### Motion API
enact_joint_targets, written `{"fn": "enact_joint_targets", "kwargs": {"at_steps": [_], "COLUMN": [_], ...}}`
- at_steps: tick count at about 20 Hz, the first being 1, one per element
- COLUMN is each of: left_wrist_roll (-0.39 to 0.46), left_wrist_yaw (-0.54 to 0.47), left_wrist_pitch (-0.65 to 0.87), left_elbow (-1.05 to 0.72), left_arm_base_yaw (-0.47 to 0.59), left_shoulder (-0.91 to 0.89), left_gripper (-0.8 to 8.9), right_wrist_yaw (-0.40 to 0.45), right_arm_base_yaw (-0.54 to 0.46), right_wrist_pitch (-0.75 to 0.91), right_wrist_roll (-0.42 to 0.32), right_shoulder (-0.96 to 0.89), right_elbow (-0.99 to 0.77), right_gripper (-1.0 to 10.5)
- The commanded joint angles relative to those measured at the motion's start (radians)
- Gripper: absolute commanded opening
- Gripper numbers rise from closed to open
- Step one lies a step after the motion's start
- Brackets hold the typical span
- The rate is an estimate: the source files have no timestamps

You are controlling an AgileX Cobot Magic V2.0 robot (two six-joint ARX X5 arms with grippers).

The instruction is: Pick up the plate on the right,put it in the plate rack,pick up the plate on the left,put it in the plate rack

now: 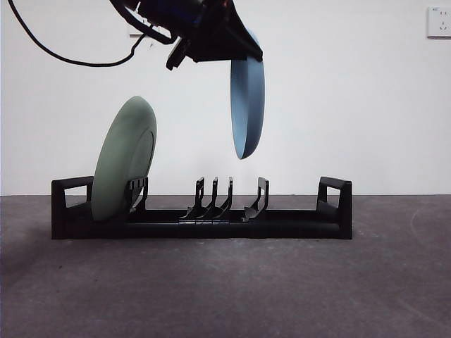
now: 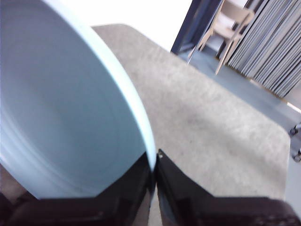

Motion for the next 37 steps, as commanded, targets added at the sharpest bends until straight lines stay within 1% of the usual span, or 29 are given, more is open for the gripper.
{"fn": "enact_joint_targets", "kwargs": {"at_steps": [1, 8, 15, 23, 29, 34, 36, 37], "left_wrist_roll": [0.047, 0.051, 0.112, 0.156, 0.156, 0.156, 0.156, 0.156], "left_wrist_yaw": [-0.001, 0.005, 0.0, -0.005, -0.086, -0.104, -0.104, -0.104], "left_wrist_pitch": [0.002, -0.04, -0.11, -0.128, -0.143, -0.15, -0.16, -0.166], "left_elbow": [0.006, 0.006, 0.006, 0.006, 0.006, 0.006, 0.006, 0.006], "left_arm_base_yaw": [0.001, 0.0, -0.01, -0.036, -0.047, -0.05, -0.05, -0.05], "left_shoulder": [0.03, 0.082, 0.087, 0.105, 0.119, 0.119, 0.119, 0.119], "left_gripper": [-0.09, -0.09, -0.06, 0.0, 0.0, 0.02, 0.34, 0.81], "right_wrist_yaw": [0.002, 0.002, 0.002, 0.002, -0.002, -0.002, -0.002, -0.002], "right_arm_base_yaw": [0.0, 0.0, 0.0, 0.0, 0.0, 0.0, 0.0, 0.0], "right_wrist_pitch": [0.005, 0.003, 0.003, 0.003, -0.01, -0.018, -0.018, -0.018], "right_wrist_roll": [-0.001, -0.002, -0.002, -0.002, -0.003, -0.005, -0.005, -0.005], "right_shoulder": [0.002, 0.002, 0.003, 0.003, 0.003, 0.003, 0.003, 0.003], "right_elbow": [0.002, 0.002, 0.002, 0.002, 0.002, 0.002, 0.002, 0.002], "right_gripper": [2.2, 2.2, 2.2, 2.2, 2.2, 2.2, 2.2, 2.2]}}
